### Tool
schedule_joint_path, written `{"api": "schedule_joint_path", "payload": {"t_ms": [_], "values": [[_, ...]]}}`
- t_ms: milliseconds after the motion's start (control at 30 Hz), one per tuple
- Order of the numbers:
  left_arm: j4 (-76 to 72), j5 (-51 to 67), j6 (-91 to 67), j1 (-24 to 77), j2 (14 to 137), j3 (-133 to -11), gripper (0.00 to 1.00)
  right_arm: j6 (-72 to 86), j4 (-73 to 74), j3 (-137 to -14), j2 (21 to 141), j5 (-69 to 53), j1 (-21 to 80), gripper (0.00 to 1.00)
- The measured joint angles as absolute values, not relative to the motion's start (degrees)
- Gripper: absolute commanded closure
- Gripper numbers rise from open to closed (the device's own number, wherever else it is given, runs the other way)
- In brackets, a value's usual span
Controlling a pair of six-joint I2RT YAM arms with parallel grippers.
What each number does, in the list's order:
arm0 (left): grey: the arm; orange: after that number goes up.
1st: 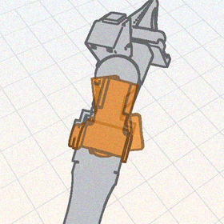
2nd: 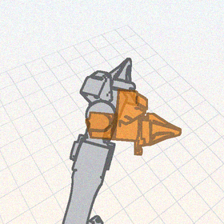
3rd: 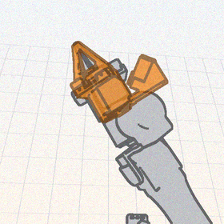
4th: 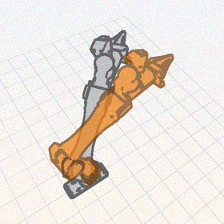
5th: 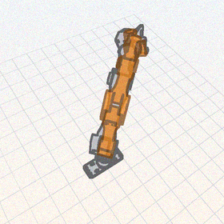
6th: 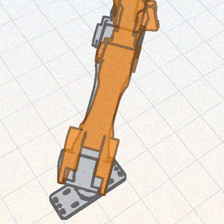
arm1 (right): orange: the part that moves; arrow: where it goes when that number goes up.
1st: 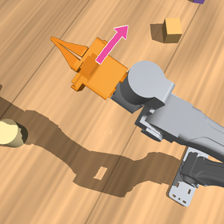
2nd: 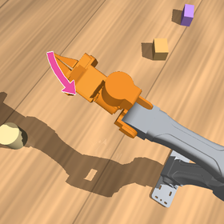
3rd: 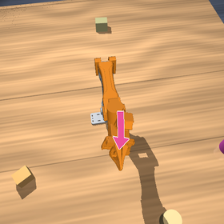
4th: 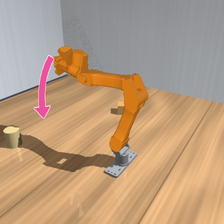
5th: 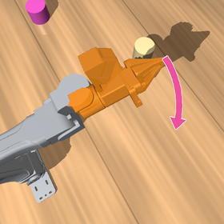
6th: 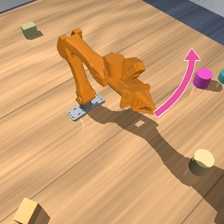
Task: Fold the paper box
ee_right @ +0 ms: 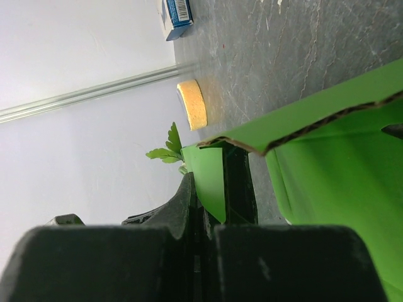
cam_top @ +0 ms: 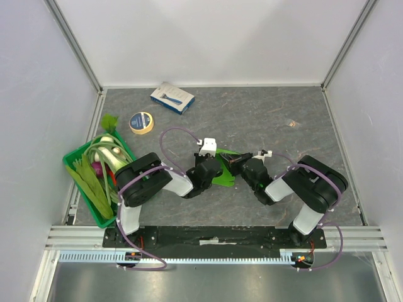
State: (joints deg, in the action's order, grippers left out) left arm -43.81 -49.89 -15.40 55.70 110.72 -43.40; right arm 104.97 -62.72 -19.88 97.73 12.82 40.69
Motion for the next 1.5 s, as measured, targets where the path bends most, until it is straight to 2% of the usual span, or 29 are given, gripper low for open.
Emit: {"api": "schedule_joint_path", "payload": {"t_ms": [200, 300, 333, 400, 433, 633, 700, 733, 800, 867, 1000, 1100, 1300, 1400, 1433, 1500], "values": [[-43.1, -53.2, -16.4, 56.3, 111.8, -44.6, 0.98, 104.5, -61.5, -20.5, 97.5, 13.1, 40.8, 1.00], [-42.2, -52.6, -16.8, 56.2, 111.3, -44.5, 0.77, 104.2, -61.1, -20.6, 97.4, 13.2, 40.9, 1.00], [-41.3, -51.5, -16.9, 56.1, 110.3, -44.0, 0.64, 104.1, -61.1, -20.6, 97.4, 13.1, 40.9, 1.00], [-40.0, -48.0, -16.5, 55.6, 107.7, -41.8, 0.52, 103.8, -61.2, -20.7, 97.4, 12.4, 41.0, 1.00], [-39.9, -45.9, -16.4, 55.5, 106.0, -39.9, 0.38, 103.6, -61.3, -20.7, 97.4, 11.9, 41.1, 1.00], [-39.7, -33.5, -15.3, 55.1, 91.3, -27.1, 0.38, 102.8, -61.4, -20.8, 97.4, 10.3, 40.9, 1.00], [-40.4, -30.7, -15.3, 54.8, 86.9, -24.0, 0.44, 102.7, -61.3, -20.8, 97.4, 10.0, 40.7, 1.00], [-40.5, -29.6, -15.3, 54.6, 85.4, -23.0, 0.51, 102.6, -61.3, -20.8, 97.4, 9.9, 40.6, 1.00], [-40.9, -28.1, -15.5, 53.8, 82.7, -20.8, 0.53, 102.4, -61.3, -20.8, 97.4, 9.7, 40.4, 1.00], [-40.7, -26.7, -15.7, 51.9, 80.9, -18.8, 0.49, 102.4, -61.3, -20.8, 97.4, 9.3, 40.2, 1.00], [-39.2, -23.0, -16.7, 47.4, 78.2, -17.3, 0.34, 102.1, -61.2, -20.9, 97.4, 8.6, 39.9, 0.99], [-37.1, -17.1, -18.9, 42.7, 73.7, -17.3, 0.25, 100.8, -60.9, -21.4, 97.4, 7.8, 39.7, 0.94], [-27.9, -2.4, -27.7, 33.5, 71.1, -25.7, 0.21, 97.0, -59.9, -22.7, 97.6, 5.1, 39.0, 0.83], [-25.5, 3.7, -29.8, 32.0, 73.9, -30.9, 0.26, 94.8, -59.0, -22.9, 97.6, 4.3, 38.7, 0.73], [-25.5, 5.0, -30.0, 32.0, 74.6, -31.6, 0.27, 94.0, -58.5, -23.0, 97.6, 4.1, 38.5, 0.63], [-25.5, 6.4, -29.9, 32.3, 75.1, -31.6, 0.27, 92.1, -57.4, -23.7, 97.6, 3.1, 38.0, 0.52]]}}
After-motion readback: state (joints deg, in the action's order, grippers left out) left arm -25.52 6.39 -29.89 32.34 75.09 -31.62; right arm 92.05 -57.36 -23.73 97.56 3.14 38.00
